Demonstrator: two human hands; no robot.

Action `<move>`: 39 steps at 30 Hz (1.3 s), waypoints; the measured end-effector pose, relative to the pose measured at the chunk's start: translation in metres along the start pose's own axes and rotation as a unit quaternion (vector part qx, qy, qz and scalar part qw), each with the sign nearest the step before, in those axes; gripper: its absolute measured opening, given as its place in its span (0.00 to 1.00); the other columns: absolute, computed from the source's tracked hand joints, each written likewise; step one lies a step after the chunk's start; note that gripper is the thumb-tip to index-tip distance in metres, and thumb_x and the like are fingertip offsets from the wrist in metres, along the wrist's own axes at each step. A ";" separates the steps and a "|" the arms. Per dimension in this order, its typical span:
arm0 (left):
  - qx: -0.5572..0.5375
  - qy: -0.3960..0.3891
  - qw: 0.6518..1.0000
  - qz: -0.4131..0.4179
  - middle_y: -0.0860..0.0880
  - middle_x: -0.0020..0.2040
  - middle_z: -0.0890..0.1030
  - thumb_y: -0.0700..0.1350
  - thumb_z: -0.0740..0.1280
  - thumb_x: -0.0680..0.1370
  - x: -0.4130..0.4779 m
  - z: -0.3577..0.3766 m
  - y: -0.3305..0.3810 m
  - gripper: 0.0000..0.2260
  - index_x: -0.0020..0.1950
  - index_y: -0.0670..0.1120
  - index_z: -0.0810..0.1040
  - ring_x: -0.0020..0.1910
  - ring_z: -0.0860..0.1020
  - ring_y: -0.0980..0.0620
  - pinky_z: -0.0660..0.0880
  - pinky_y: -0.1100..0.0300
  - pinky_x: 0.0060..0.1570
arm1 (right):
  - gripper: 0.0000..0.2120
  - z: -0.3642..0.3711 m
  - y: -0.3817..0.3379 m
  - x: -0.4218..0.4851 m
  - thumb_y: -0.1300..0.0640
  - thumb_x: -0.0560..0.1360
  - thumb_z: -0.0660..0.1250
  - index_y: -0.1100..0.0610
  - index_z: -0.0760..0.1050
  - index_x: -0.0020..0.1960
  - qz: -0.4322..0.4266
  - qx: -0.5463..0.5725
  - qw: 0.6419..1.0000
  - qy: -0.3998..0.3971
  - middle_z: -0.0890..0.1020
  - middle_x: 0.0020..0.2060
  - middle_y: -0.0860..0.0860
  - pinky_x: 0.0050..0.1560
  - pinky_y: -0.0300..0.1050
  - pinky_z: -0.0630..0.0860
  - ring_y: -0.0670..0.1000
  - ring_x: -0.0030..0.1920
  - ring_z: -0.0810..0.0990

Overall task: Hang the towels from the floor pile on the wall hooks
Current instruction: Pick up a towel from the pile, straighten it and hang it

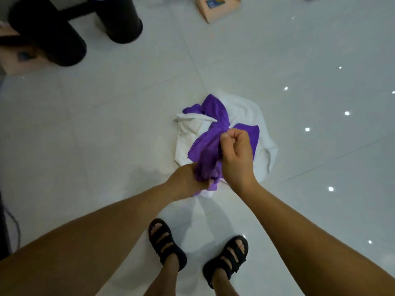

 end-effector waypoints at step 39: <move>-0.332 0.287 0.884 0.162 0.41 0.55 0.82 0.40 0.72 0.72 -0.412 -0.381 0.273 0.19 0.62 0.42 0.76 0.55 0.80 0.42 0.77 0.47 0.57 | 0.21 0.100 -0.572 -0.092 0.41 0.73 0.65 0.52 0.77 0.60 -0.049 0.217 0.911 -0.347 0.81 0.57 0.53 0.63 0.56 0.72 0.56 0.59 0.78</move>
Point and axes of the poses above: each hand's wrist, its own x-axis towards the middle knuckle, its own z-axis out of the palm, y = z × x, the point moved 2 cm from there along x, towards the middle knuckle
